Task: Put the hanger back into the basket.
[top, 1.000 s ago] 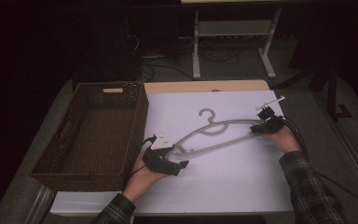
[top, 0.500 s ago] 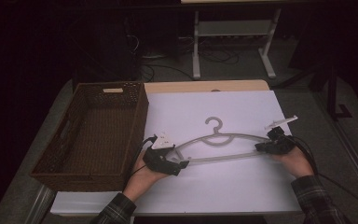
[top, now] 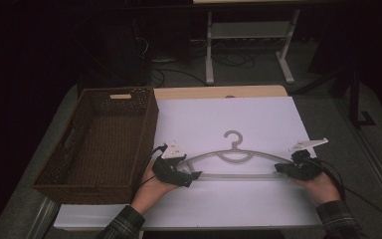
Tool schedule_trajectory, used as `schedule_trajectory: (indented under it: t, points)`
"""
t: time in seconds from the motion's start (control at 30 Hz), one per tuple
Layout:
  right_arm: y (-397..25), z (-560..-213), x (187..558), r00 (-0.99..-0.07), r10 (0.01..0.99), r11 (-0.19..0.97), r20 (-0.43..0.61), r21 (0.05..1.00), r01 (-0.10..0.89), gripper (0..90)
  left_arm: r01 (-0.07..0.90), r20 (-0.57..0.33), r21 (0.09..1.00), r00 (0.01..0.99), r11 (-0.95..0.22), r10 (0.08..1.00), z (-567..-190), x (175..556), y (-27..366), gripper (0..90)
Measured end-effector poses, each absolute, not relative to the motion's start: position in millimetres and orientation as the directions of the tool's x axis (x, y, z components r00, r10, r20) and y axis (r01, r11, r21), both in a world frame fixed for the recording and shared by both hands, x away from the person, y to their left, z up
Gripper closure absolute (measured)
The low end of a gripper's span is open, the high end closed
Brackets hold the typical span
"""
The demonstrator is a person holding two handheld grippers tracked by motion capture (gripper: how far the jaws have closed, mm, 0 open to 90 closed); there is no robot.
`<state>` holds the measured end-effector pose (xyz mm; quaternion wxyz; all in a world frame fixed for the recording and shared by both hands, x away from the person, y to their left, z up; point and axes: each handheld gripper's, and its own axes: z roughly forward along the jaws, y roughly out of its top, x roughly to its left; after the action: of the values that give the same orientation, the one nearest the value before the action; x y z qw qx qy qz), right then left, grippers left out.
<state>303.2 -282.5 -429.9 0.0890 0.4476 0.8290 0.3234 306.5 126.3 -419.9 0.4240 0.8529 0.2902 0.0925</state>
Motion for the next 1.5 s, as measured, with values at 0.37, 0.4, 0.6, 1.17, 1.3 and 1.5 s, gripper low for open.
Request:
schedule_trajectory:
  t: [0.37,0.4,0.6,1.17,1.3,1.5]
  points:
    - [-255,-413,277,-0.650,0.743,0.333,0.159,0.754,0.566,89.9,0.416,-0.104,0.791,0.814,-0.449,0.572,-417,307,129,17.3]
    - [-248,-411,274,-0.668,0.727,0.324,0.159,0.778,0.538,89.9,0.415,-0.105,0.793,0.814,-0.446,0.572,-416,307,130,17.2]
    - [-219,-419,270,-0.706,0.696,0.383,0.129,0.766,0.517,89.9,0.403,-0.100,0.802,0.818,-0.441,0.566,-416,305,132,16.5]
    - [-188,-445,287,-0.728,0.679,0.460,0.096,0.718,0.523,90.0,0.407,-0.102,0.797,0.819,-0.447,0.565,-418,305,129,16.5]
    - [-188,-447,289,-0.727,0.679,0.458,0.104,0.713,0.530,89.9,0.409,-0.103,0.796,0.818,-0.446,0.566,-418,305,130,16.5]
    - [-185,-452,289,-0.731,0.676,0.478,0.095,0.698,0.533,90.0,0.408,-0.103,0.797,0.818,-0.446,0.566,-417,305,130,16.5]
